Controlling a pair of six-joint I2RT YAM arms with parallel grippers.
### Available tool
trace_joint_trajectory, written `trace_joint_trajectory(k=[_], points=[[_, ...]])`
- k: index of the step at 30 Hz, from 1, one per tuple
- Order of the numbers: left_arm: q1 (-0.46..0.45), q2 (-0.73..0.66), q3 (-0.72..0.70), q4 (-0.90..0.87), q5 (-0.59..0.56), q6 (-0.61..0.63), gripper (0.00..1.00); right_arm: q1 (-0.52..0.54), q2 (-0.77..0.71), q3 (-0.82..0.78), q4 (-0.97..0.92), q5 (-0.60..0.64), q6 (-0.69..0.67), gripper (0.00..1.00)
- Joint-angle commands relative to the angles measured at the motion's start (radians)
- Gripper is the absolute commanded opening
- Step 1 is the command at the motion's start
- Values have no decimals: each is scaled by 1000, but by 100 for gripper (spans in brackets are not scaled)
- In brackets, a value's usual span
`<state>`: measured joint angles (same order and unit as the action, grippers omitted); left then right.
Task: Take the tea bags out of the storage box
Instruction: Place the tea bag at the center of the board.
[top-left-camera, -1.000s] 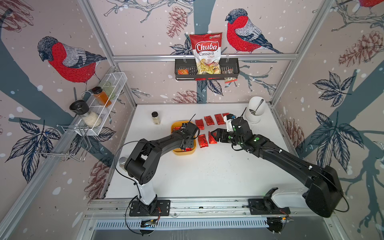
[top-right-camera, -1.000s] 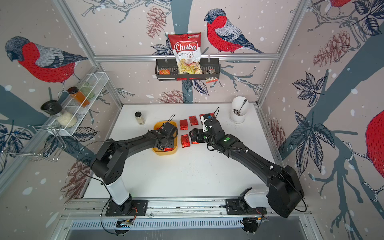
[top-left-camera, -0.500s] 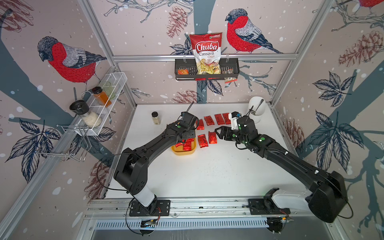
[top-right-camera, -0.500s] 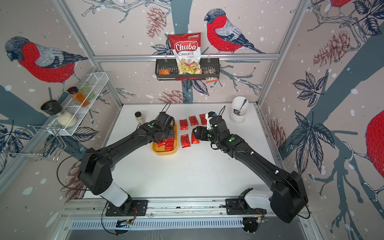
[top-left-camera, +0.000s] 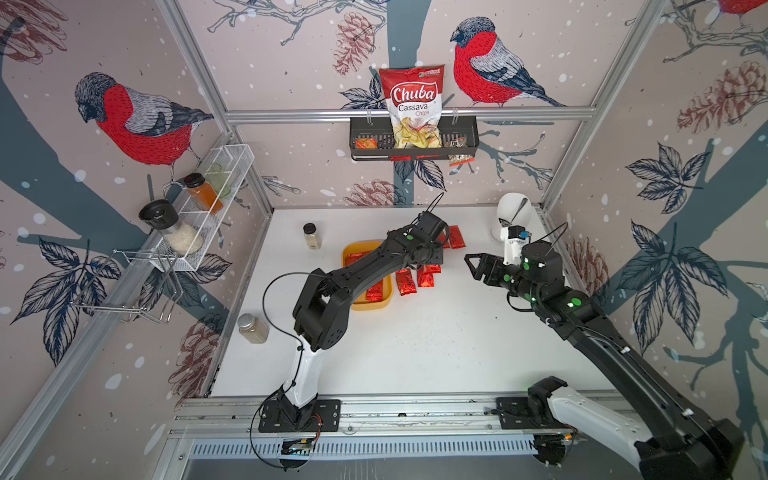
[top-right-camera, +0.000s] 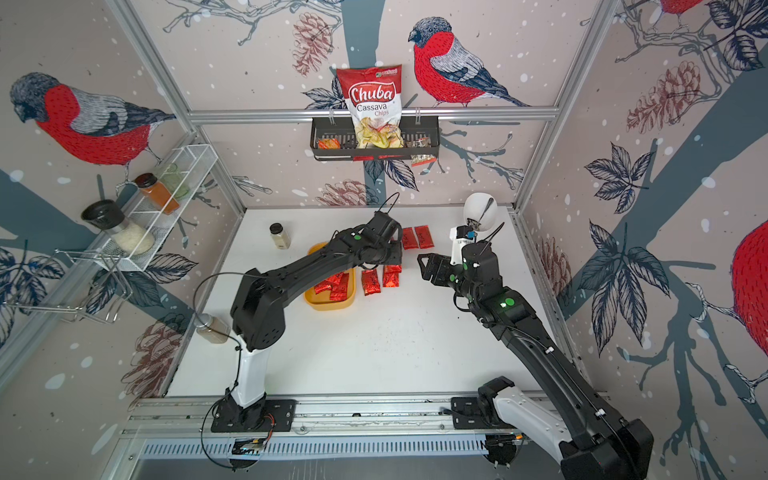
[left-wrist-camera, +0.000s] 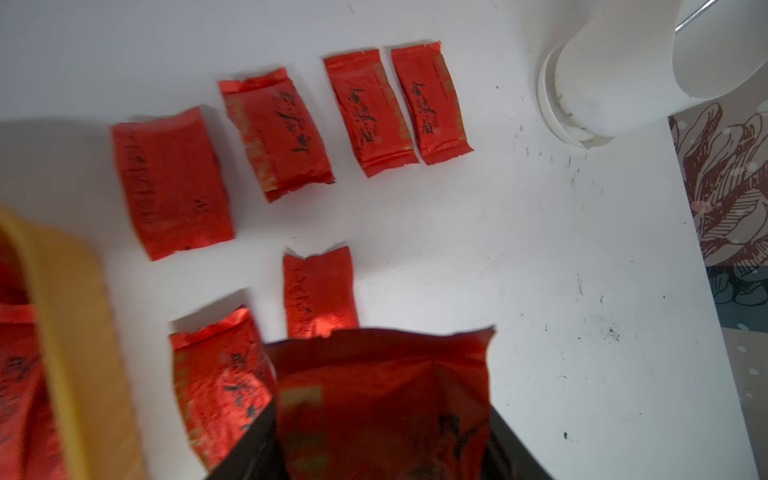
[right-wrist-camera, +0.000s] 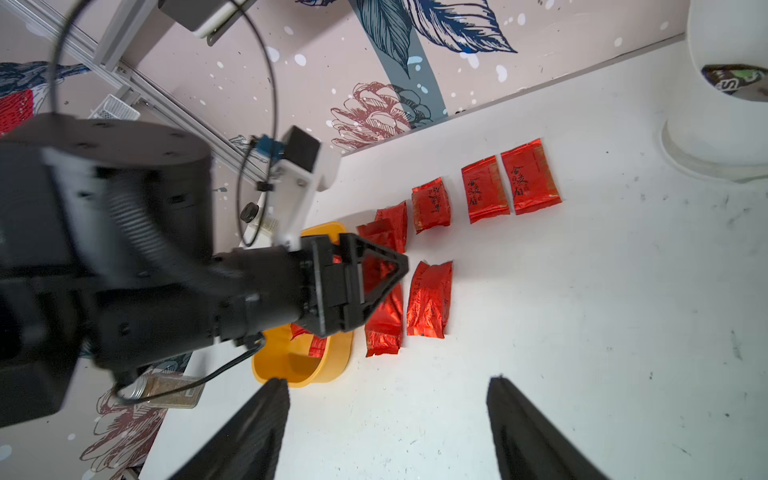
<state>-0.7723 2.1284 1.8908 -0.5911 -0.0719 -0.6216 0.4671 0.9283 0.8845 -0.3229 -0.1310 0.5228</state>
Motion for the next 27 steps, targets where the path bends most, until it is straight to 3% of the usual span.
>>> trace_joint_trajectory(k=[1,10,19,27], points=[[-14,113,120,-51,34,-27,59,-9,-37,-20,-46,-15,-9,80],[-33,355,354,-89,57,-53,59,-25,-85,-86,-42,-40,-7,80],[-32,407,351,-92,48,-53,60,-42,-79,-99,-35,-57,-15,80],[-32,375,356,-73,54,-39,72,-50,-76,-99,-39,-55,-11,81]])
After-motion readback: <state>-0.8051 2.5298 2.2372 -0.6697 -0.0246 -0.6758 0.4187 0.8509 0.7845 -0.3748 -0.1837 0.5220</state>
